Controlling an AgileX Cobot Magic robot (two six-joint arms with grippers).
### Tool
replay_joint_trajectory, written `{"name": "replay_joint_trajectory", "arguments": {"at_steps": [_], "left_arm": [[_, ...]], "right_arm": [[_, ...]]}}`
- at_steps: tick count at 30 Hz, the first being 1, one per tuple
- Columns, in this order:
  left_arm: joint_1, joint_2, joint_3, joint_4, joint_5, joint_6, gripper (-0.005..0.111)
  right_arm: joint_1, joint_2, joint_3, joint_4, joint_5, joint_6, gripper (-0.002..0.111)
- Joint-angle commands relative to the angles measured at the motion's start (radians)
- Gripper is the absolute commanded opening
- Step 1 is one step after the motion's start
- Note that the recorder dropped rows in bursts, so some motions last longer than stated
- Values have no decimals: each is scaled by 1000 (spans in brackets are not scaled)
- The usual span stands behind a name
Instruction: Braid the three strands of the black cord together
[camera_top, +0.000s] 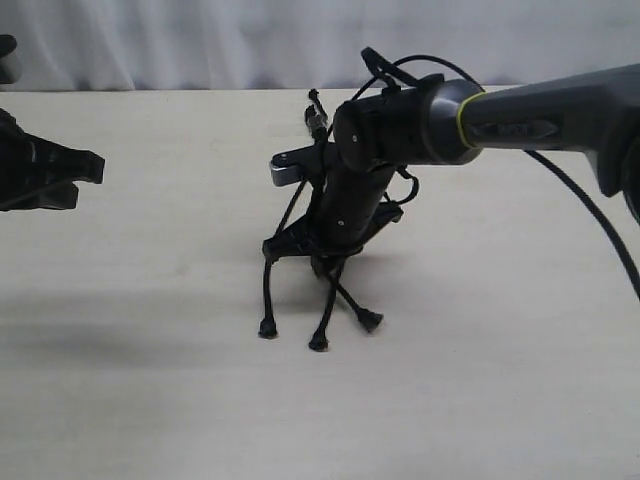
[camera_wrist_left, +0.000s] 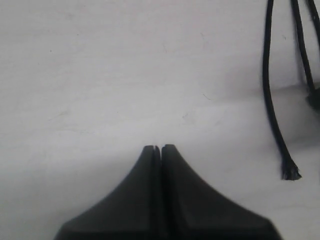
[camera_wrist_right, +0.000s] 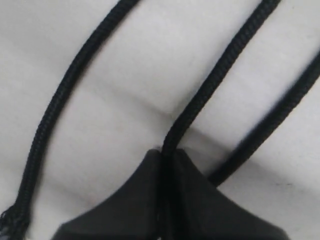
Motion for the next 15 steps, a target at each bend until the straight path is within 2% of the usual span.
{"name": "replay_joint_trajectory", "arguments": {"at_steps": [1, 6, 12, 15], "left_arm": [[-7, 1, -7, -6, -13, 2, 0], [-7, 1, -7, -6, -13, 2, 0], [-7, 1, -7, -6, -13, 2, 0], [-7, 1, -7, -6, -13, 2, 0]], "right_arm": [[7, -53, -66, 73, 43, 6, 4], [52, -56, -100, 270, -42, -56, 4], [130, 3, -100, 296, -207, -55, 5], [147, 27, -100, 298, -232, -54, 14]]}}
